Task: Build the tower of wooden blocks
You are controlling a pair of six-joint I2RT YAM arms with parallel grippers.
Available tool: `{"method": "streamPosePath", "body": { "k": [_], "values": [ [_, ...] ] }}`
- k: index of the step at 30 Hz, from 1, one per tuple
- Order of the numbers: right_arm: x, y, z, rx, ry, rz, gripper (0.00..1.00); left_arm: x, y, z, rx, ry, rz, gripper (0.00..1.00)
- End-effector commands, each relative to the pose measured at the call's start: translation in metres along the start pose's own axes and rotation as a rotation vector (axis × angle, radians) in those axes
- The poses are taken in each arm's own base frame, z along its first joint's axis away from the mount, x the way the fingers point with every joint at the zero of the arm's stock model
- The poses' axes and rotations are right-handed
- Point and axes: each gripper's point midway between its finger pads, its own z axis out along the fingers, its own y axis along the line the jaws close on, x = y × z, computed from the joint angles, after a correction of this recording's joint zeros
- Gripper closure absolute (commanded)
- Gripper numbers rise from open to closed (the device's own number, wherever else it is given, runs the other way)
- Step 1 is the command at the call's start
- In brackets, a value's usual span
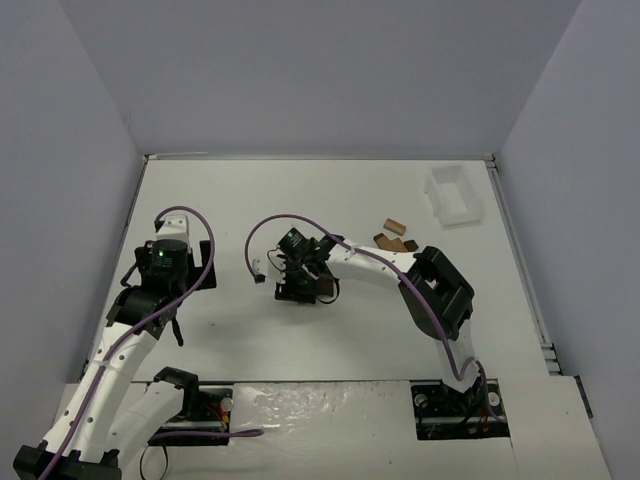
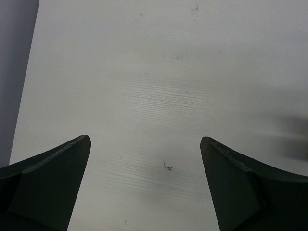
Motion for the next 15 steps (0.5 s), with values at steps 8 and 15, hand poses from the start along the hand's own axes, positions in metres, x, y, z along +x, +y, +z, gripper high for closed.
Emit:
{"method": "streamPosePath", "body": {
  "k": [8,15],
  "values": [
    [-0.009,-0.018,-0.007,0.04,-0.018,-0.016,0.47,-0.014,-0.006,0.002,0.022,-0.047,-0.02,0.03],
    [-0.009,-0.023,-0.009,0.055,-0.016,-0.014,0.4,-0.015,-0.007,0.002,0.026,-0.048,-0.018,0.03]
  ]
}}
